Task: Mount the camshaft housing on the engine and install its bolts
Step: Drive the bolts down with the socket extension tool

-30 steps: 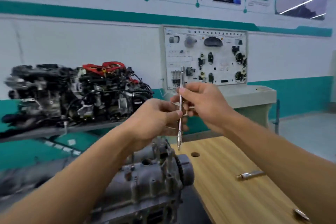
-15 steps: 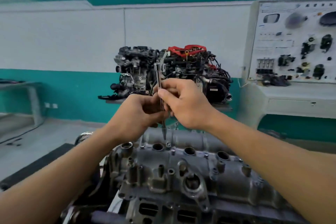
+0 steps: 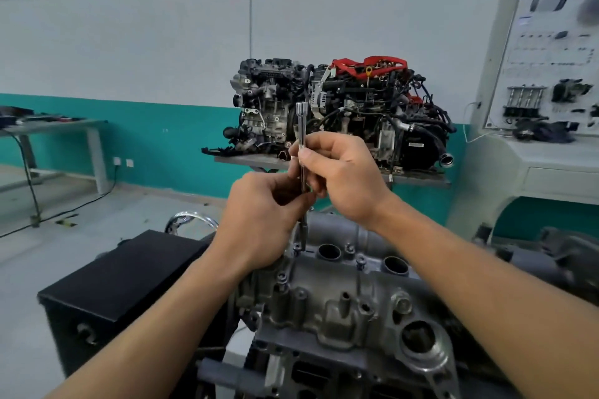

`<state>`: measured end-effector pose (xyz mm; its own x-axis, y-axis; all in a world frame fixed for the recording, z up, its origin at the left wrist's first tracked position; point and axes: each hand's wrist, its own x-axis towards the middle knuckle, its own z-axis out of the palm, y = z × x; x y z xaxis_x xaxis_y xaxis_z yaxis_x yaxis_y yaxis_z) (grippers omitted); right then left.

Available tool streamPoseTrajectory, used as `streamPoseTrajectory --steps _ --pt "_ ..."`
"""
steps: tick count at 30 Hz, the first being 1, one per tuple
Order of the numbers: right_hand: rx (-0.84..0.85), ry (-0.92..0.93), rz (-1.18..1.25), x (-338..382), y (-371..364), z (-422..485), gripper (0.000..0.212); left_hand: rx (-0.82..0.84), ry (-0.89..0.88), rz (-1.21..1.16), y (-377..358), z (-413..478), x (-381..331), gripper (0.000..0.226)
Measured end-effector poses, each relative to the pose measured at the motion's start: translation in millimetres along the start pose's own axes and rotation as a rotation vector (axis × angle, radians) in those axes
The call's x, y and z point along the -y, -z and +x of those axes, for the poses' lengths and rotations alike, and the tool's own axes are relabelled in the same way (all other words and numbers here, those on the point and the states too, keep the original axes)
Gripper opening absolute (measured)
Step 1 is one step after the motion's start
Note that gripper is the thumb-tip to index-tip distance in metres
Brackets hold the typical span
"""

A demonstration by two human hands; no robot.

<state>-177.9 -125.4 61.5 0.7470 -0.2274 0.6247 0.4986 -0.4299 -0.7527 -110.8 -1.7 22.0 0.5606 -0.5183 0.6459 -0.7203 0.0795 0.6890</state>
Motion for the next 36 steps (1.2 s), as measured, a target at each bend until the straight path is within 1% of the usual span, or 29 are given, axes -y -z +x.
streamPoseTrajectory --steps 4,7,12,17,22,26,29,36 --pt "0.014 -0.005 -0.023 -2.6 0.5 -2.9 0.017 -0.015 -0.012 0.032 -2.2 -1.0 3.4 0.018" --pt "0.020 0.020 -0.030 -3.2 -0.5 -4.6 0.017 -0.014 -0.027 0.006 -1.3 -2.7 3.7 0.018" --pt "0.001 0.054 0.021 -3.7 -3.4 -1.6 0.018 -0.085 -0.073 -0.046 -1.4 -3.8 2.8 0.020" --pt "0.009 0.041 0.007 -6.6 -3.4 -2.4 0.020 -0.077 -0.030 -0.016 -2.0 -2.5 5.7 0.013" --pt "0.002 0.029 -0.004 -6.4 -0.4 -2.6 0.017 -0.037 0.011 -0.053 -1.4 -0.7 2.6 0.023" --pt "0.001 0.027 -0.017 -5.3 1.5 -3.2 0.018 0.000 0.060 -0.082 -1.0 1.5 0.5 0.016" --pt "0.015 0.022 -0.006 -4.8 2.1 -3.7 0.018 -0.007 0.086 -0.093 -0.3 0.5 0.2 0.013" --pt "0.039 0.021 -0.005 -3.9 4.6 -5.0 0.018 0.008 0.119 -0.028 -0.8 -1.5 -0.8 0.016"
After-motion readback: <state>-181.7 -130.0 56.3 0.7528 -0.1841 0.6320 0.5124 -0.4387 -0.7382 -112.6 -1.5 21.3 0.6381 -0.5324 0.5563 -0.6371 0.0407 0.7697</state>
